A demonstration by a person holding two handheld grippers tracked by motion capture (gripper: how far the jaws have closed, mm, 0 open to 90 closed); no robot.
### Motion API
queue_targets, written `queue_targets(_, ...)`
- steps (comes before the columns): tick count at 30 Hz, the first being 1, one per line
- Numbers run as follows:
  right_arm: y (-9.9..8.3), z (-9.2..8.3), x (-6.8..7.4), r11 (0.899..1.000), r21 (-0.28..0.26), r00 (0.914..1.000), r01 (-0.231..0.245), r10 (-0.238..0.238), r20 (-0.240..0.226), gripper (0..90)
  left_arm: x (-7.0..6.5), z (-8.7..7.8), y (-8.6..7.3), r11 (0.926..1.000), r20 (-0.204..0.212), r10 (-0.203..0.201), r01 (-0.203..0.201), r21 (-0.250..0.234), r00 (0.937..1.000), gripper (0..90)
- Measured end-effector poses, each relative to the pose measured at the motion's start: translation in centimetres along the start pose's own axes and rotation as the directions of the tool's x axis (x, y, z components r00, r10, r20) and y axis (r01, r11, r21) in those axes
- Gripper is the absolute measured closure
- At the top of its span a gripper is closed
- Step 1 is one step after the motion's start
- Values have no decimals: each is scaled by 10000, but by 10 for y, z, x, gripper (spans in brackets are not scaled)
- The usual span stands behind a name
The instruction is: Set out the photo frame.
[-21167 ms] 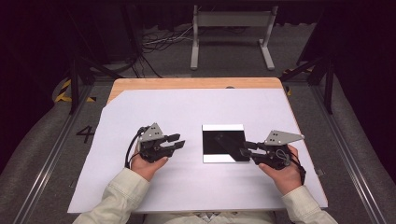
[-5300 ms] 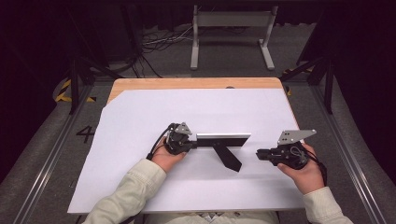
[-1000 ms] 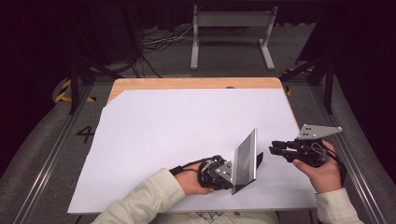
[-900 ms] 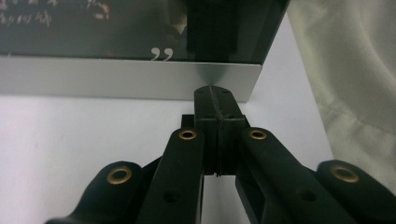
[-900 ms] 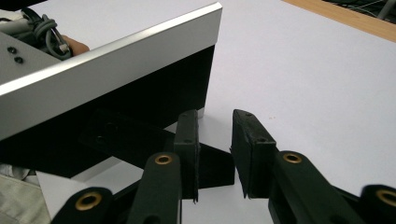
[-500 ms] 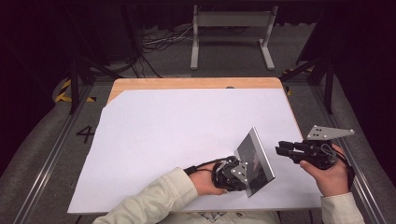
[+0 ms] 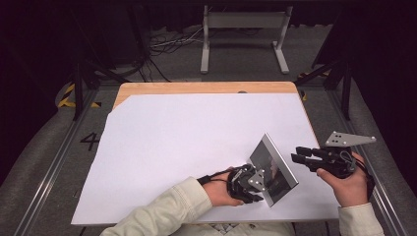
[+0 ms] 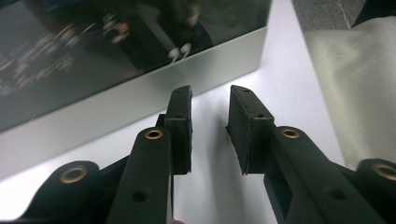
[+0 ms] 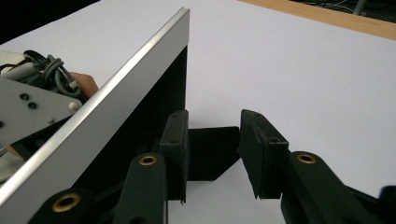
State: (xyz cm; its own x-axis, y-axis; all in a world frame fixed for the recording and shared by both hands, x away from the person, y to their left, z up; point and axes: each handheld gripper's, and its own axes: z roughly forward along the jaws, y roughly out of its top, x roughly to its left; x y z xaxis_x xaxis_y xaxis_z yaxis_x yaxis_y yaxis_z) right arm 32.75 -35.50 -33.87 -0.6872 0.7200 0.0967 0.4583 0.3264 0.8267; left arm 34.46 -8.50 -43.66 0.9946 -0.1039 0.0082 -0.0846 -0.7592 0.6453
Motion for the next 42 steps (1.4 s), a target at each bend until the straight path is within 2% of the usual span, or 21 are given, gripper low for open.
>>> queue_targets(6, 2, -1, 0, 10000, 21, 10000, -40, 40, -42, 624, 5, -18, -14, 9994, -128, -310, 309, -132, 9994, 683)
queue_targets(8, 4, -1, 1, 10000, 46, 10000, -3, 3, -51, 622, 7, -28, -21, 9976, -206, -604, 596, -349, 9980, 679)
queue_targets(13, 8, 0, 2, 9999, 119, 9999, 79, -78, -72, 615, 9, -40, -31, 9955, -413, -835, 815, -473, 9957, 671)
queue_targets(16, 11, 0, 3, 9999, 120, 9998, 18, -15, -209, 631, 11, -52, -40, 9918, -654, -1159, 1119, -614, 9911, 662)
queue_targets(17, 12, 0, 3, 9999, 112, 9997, -19, 21, -253, 634, 11, -52, -40, 9918, -654, -1159, 1119, -614, 9911, 655)
queue_targets(23, 19, 1, 8, 9998, 170, 9995, 100, -95, -301, 653, 15, -81, -63, 9788, -1235, -1887, 1764, -1037, 9742, 650)
queue_targets(24, 20, 1, 8, 9997, 235, 9994, 66, -58, -352, 657, 15, -81, -63, 9788, -1235, -1887, 1764, -1037, 9742, 648)
queue_targets(25, 22, 1, 10, 9996, 280, 9990, 0, 13, -456, 662, 17, -90, -73, 9742, -1492, -2104, 1945, -1145, 9662, 647)
queue_targets(26, 23, 1, 11, 9996, 299, 9988, 24, -10, -482, 664, 17, -95, -76, 9706, -1581, -2238, 2053, -1254, 9617, 646)
queue_targets(27, 23, 1, 11, 9996, 299, 9988, 24, -10, -482, 664, 17, -95, -76, 9706, -1581, -2238, 2053, -1254, 9617, 646)
queue_targets(29, 25, 1, 13, 9995, 294, 9989, 62, -48, -461, 664, 20, -104, -83, 9615, -1689, -2519, 2266, -1558, 9529, 646)
queue_targets(30, 27, 1, 14, 9996, 287, 9990, 78, -65, -436, 661, 21, -107, -85, 9593, -1704, -2565, 2292, -1648, 9514, 646)
queue_targets(31, 28, 1, 15, 9996, 282, 9990, 73, -60, -439, 660, 22, -112, -87, 9534, -1765, -2716, 2395, -1833, 9461, 646)
queue_targets(32, 30, 0, 16, 9997, 237, 9990, 87, -76, -444, 657, 22, -114, -89, 9516, -1812, -2763, 2421, -1894, 9438, 645)
queue_targets(34, 32, 0, 18, 9997, 218, 9991, 103, -94, -419, 654, 24, -121, -94, 9423, -1945, -2988, 2567, -2147, 9343, 644)
queue_targets(35, 34, -1, 19, 9998, 200, 9992, 33, -25, -409, 652, 24, -123, -96, 9409, -2049, -3034, 2586, -2188, 9306, 640)
queue_targets(36, 35, -2, 20, 9999, 145, 9990, -78, 84, -438, 646, 25, -125, -99, 9349, -2177, -3192, 2689, -2316, 9224, 634)
queue_targets(37, 36, -2, 21, 9997, 143, 9987, -185, 192, -463, 646, 25, -125, -99, 9349, -2177, -3192, 2689, -2316, 9224, 631)
queue_targets(38, 36, -2, 21, 9997, 143, 9987, -185, 192, -463, 639, 26, -127, -102, 9278, -2264, -3380, 2830, -2431, 9135, 631)
queue_targets(39, 38, -2, 23, 9994, 231, 9985, -270, 281, -478, 626, 28, -130, -107, 9177, -2381, -3619, 2995, -2609, 9013, 627)
queue_targets(42, 42, -3, 25, 9985, 419, 9984, -360, 377, -410, 628, 30, -134, -113, 9045, -2544, -3930, 3217, -2799, 8836, 622)
